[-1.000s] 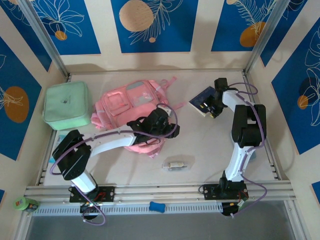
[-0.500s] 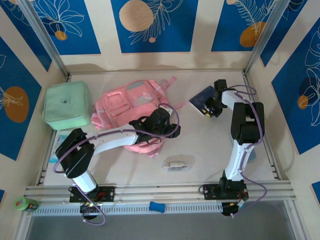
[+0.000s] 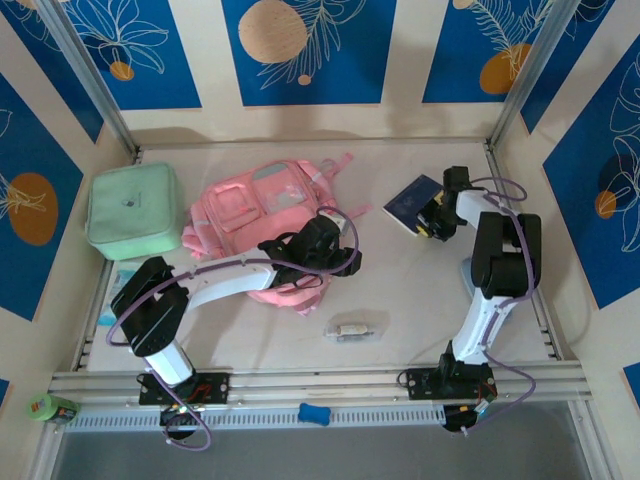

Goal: Pack the student bag
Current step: Move the book to the middle-right of the table, then pick up the book from the middle-right of the table.

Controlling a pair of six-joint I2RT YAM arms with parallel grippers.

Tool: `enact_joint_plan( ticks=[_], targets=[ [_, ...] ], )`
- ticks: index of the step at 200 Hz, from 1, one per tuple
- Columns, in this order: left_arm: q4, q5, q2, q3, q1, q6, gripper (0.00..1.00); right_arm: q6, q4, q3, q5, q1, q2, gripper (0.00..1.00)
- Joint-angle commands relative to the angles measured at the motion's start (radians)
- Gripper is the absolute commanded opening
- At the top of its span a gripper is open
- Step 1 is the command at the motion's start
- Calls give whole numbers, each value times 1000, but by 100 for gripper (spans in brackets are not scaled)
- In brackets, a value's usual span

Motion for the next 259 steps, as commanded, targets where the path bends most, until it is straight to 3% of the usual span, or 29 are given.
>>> enact_joint_plan(
  ticks=[1, 67, 119, 132, 147, 182, 201, 259],
  targets=[
    [15, 24, 7, 15, 8, -13, 61, -35, -43, -89, -24, -17, -91, 0],
    [31, -10, -1, 9, 7, -67, 61, -65, -77, -409, -199, 53, -376, 0],
    [2, 33, 130, 140, -36, -141, 59, -42, -175, -584, -160, 90, -659, 0],
    [-13, 56, 195, 194, -42, -148, 58, -74, -187, -583, -188, 58, -667, 13],
    [-38, 79, 264, 258, -48, -150, 54, -94, -187, -569, -188, 28, -669, 35],
    [-24, 81, 352, 312, -54, -121, 46, -109, -145, -538, -240, -34, -615, 55],
    [-35, 103, 393, 349, -53, -103, 45, -120, -104, -527, -283, -69, -556, 58],
    [-89, 117, 498, 434, -54, -83, 41, -78, -1, -521, -321, -31, -451, 59]
  ],
)
